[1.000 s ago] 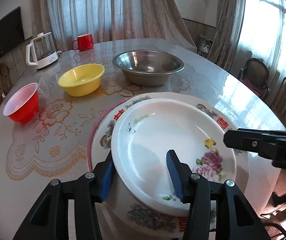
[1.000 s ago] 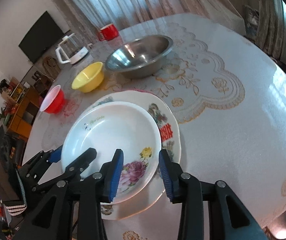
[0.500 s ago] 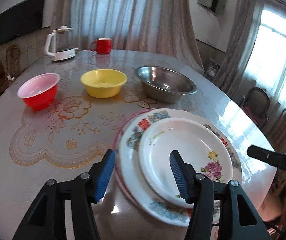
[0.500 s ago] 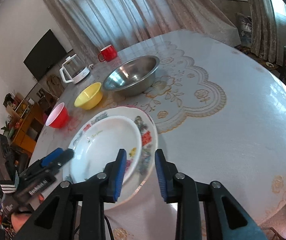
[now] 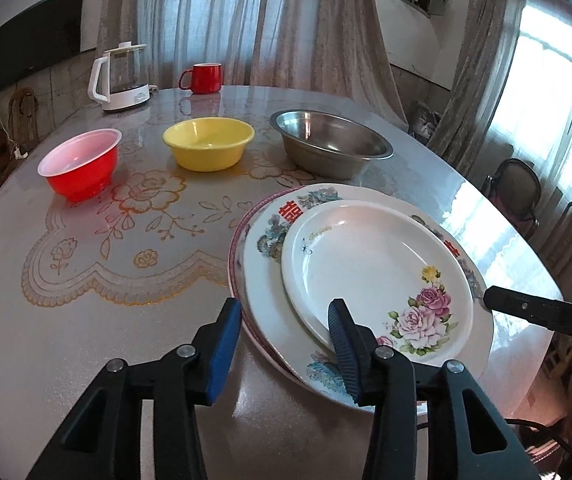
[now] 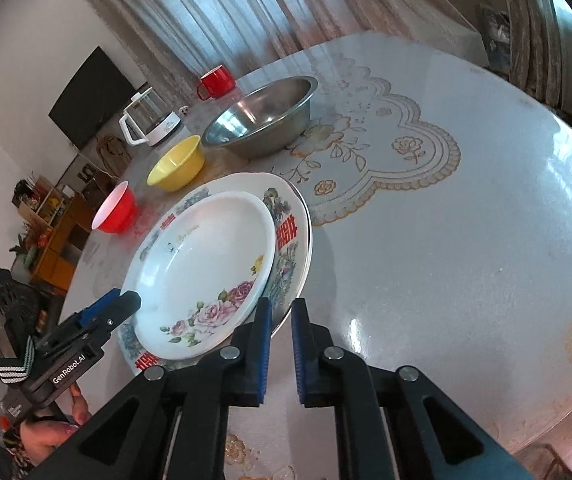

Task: Organize plates and bowls
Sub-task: 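Open the right tool and withdraw from the plate stack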

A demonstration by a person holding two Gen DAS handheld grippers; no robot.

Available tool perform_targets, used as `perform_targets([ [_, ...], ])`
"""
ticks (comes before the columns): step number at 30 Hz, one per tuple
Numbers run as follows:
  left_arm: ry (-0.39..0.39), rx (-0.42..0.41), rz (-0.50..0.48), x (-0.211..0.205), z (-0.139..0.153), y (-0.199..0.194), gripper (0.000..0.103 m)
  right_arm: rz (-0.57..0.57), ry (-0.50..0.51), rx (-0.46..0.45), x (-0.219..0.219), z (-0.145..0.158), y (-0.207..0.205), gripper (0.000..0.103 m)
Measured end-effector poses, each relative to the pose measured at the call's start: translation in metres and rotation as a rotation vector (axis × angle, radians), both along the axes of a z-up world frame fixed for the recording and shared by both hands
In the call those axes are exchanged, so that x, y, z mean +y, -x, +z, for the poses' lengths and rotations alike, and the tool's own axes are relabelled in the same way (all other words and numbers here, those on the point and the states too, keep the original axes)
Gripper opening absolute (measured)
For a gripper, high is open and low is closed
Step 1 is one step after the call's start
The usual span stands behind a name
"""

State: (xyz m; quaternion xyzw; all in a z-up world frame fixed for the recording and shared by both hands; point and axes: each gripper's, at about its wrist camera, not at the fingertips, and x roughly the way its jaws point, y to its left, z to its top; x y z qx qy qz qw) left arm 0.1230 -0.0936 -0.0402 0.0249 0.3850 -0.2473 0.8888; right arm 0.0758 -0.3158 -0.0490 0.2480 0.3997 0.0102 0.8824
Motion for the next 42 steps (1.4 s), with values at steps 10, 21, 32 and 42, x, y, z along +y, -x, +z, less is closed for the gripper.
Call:
perform_targets([
  [10, -0.003, 0.003, 0.035, 0.004, -0.002, -0.007, 0.045, 0.010, 0.036, -0.017, 0.008, 0.001, -0.012, 0.008],
  [21, 0.058, 0.010, 0.041, 0.012, 0.008, -0.007, 0.061, -0.018, -0.015, -0.038, -0.002, 0.002, -0.009, 0.022],
  [32, 0.064, 0.026, 0.069, 0.014, 0.017, -0.009, 0.087, -0.045, -0.028, -0.036, -0.009, 0.004, -0.014, 0.031],
  [42, 0.045, 0.006, 0.104, 0.017, 0.031, -0.018, 0.098, -0.069, -0.014, -0.041, -0.021, 0.011, -0.030, 0.041],
])
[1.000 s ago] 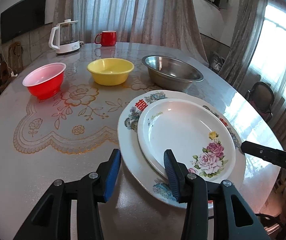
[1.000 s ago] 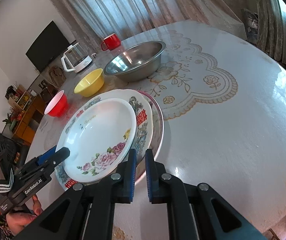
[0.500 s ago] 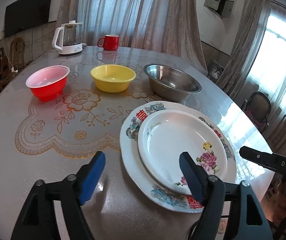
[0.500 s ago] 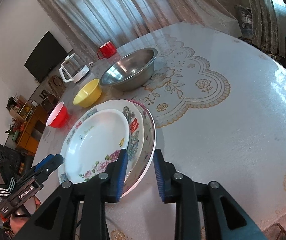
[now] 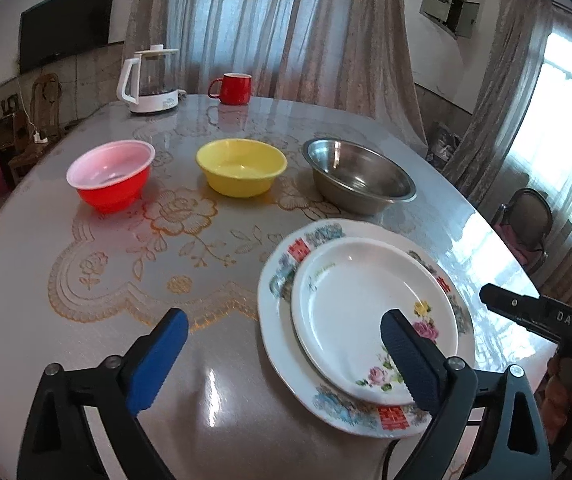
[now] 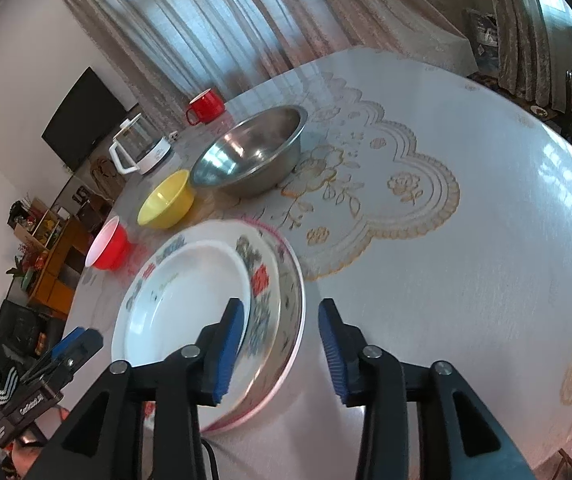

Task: Organize plates and bowls
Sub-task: 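Open the right tool and withdraw from the plate stack, then move the right tool to the stainless steel bowl rim and grasp it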

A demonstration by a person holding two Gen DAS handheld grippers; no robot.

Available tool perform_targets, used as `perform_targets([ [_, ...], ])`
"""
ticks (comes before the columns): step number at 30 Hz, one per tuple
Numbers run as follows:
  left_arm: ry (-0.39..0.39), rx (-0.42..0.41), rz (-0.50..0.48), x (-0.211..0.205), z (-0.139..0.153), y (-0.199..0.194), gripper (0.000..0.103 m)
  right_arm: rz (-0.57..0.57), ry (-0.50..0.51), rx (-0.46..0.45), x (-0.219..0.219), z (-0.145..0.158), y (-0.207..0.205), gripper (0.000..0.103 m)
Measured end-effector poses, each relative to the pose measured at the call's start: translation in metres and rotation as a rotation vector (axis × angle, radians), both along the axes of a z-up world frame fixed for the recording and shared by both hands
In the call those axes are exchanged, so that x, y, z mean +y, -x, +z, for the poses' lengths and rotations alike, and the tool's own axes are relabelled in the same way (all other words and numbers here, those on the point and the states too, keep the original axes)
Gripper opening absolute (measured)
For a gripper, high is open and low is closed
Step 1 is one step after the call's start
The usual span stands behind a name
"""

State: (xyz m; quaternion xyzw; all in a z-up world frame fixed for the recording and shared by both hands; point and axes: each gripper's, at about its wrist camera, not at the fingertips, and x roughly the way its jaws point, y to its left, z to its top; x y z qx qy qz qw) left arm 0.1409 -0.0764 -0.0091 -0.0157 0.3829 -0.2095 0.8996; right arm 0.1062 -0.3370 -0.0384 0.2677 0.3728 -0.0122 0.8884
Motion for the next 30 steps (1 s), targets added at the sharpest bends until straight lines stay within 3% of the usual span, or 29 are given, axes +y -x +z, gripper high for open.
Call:
perform_targets([
  [6, -0.004, -0.005, 0.013, -0.002, 0.012, -0.017, 0.101, -0.022, 0.007, -0.008, -0.016, 0.006, -0.023, 0.042],
  [13, -0.007, 0.003, 0.007, -0.011, 0.019, -0.038, 0.101, -0.038, 0.069, -0.017, -0.034, 0.013, -0.062, 0.061],
  [25, 0.015, 0.076, 0.025, -0.019, 0.012, -0.079, 0.101, -0.009, 0.139, -0.062, -0.056, 0.011, -0.143, 0.062],
  [30, -0.005, 0.049, 0.019, -0.026, 0.020, -0.090, 0.101, 0.042, 0.148, -0.062, -0.053, 0.004, -0.174, 0.062],
])
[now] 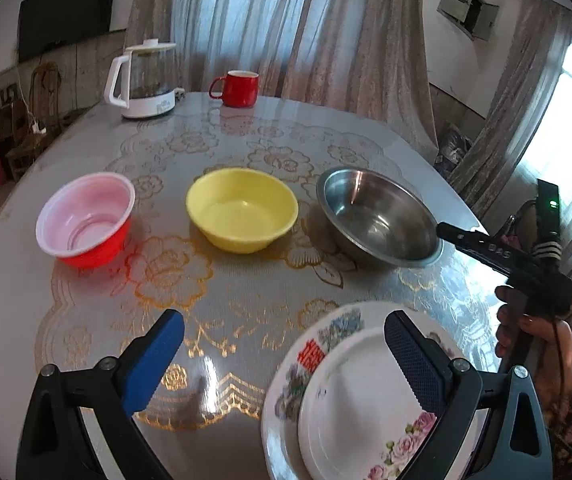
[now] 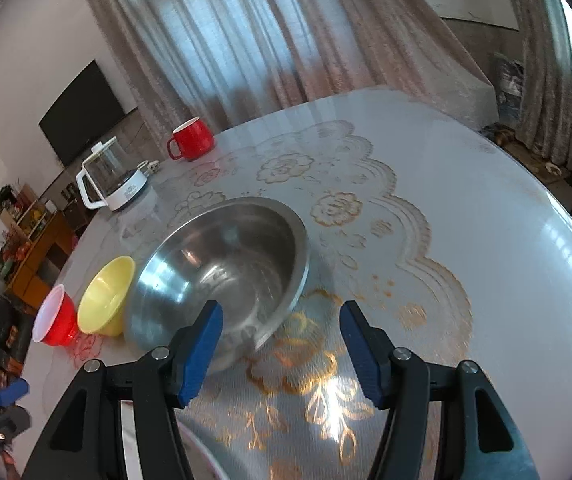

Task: Organize plates and bowls
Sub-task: 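Move the right tool to the stainless steel bowl rim and grasp it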

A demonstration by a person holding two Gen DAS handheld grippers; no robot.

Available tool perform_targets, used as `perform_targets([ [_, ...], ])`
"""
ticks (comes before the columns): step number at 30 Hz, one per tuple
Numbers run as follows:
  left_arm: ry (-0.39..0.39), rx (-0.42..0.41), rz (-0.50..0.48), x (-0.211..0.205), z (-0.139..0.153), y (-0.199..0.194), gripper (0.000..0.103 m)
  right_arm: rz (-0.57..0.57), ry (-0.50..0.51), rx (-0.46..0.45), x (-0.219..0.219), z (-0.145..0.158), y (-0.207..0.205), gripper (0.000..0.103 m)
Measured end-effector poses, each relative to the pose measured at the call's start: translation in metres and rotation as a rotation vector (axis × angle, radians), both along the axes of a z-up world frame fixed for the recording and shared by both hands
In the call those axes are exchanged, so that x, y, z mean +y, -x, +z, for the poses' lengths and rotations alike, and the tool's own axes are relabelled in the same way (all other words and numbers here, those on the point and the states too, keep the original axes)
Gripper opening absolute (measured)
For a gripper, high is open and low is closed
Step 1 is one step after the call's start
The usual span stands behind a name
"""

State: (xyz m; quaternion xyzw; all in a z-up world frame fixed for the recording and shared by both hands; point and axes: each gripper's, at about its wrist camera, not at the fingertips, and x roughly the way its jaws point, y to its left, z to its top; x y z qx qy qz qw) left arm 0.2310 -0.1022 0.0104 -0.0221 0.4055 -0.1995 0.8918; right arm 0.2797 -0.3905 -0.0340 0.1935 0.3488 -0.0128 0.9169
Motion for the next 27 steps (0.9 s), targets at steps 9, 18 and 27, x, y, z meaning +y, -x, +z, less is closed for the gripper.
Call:
perform_targets([
  [9, -0.039, -0.014, -0.033, -0.015, 0.002, -0.016, 0.101, 0.017, -0.028, 0.021, -0.002, -0.024, -0.026, 0.062],
  [18, -0.070, -0.034, -0.061, -0.036, 0.003, -0.033, 0.101, 0.055, -0.034, -0.020, -0.006, -0.036, -0.026, 0.046],
  [27, -0.085, -0.049, -0.113, -0.073, 0.000, -0.060, 0.101, 0.053, -0.039, -0.011, -0.007, -0.036, -0.027, 0.030],
])
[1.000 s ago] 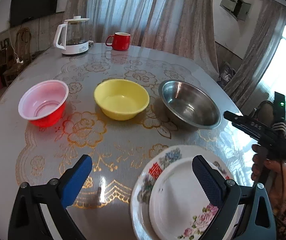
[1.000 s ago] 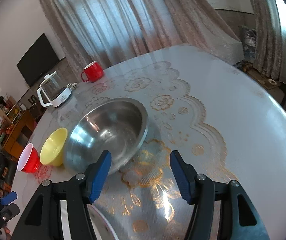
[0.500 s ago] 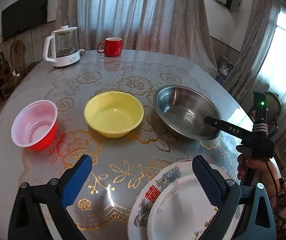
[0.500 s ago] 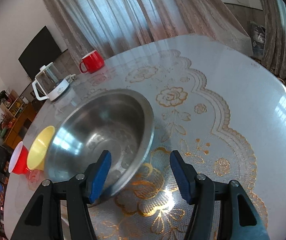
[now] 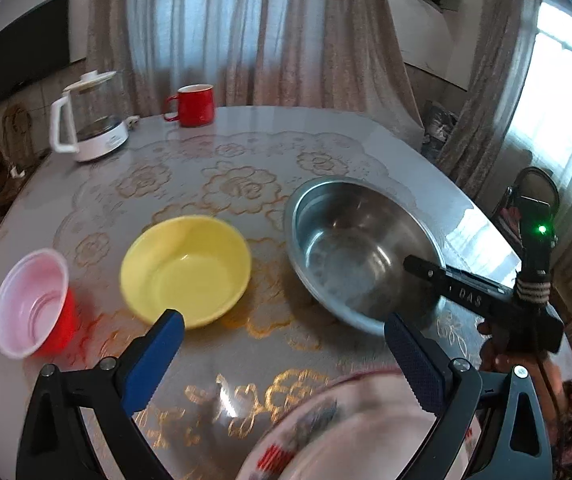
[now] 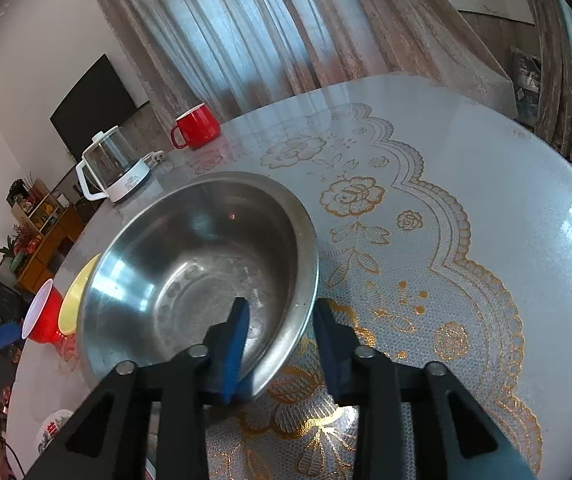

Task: Organize plates and bowls
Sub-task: 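Move the right tool to the stainless steel bowl rim and grasp it, then lift the steel bowl with the right tool and carry it toward the plate stack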

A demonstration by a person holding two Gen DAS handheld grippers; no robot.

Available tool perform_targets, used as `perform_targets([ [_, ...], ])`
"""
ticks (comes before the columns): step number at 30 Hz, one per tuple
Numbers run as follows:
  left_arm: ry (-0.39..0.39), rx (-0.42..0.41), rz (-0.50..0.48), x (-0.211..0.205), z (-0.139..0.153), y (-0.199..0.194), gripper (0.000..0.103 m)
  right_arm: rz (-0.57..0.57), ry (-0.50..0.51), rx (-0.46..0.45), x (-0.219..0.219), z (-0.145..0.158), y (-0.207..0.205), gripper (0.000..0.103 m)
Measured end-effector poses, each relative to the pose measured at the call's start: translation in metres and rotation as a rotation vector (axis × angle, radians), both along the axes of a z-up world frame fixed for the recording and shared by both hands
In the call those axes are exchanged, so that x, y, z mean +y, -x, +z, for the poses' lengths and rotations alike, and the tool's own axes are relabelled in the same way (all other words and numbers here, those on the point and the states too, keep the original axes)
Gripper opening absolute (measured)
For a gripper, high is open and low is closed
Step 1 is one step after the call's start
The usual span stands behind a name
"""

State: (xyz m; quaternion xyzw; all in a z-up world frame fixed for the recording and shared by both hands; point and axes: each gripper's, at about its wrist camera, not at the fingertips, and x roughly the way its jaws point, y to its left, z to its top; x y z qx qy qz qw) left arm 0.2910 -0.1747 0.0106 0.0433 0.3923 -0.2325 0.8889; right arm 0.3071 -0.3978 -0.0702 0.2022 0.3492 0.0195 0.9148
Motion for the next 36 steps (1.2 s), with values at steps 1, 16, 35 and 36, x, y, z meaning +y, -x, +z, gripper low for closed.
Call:
perform_targets([
  [1, -0.008, 0.002, -0.003, -0.006, -0.001, -0.005, 0.101, 0.000, 0.002, 0.003, 0.000, 0.000, 0.000, 0.029],
  [16, -0.039, -0.007, -0.053, -0.052, -0.013, -0.045, 0.079, -0.034, -0.065, 0.056, -0.010, -0.011, -0.005, 0.020],
  [35, -0.051, 0.102, -0.063, -0.058, -0.032, -0.054, 0.028, -0.043, 0.022, 0.078, 0.000, -0.008, -0.006, 0.016],
  [36, -0.043, 0.105, -0.068, -0.058, -0.032, -0.053, 0.028, -0.048, 0.026, 0.080, 0.000, -0.008, -0.006, 0.015],
])
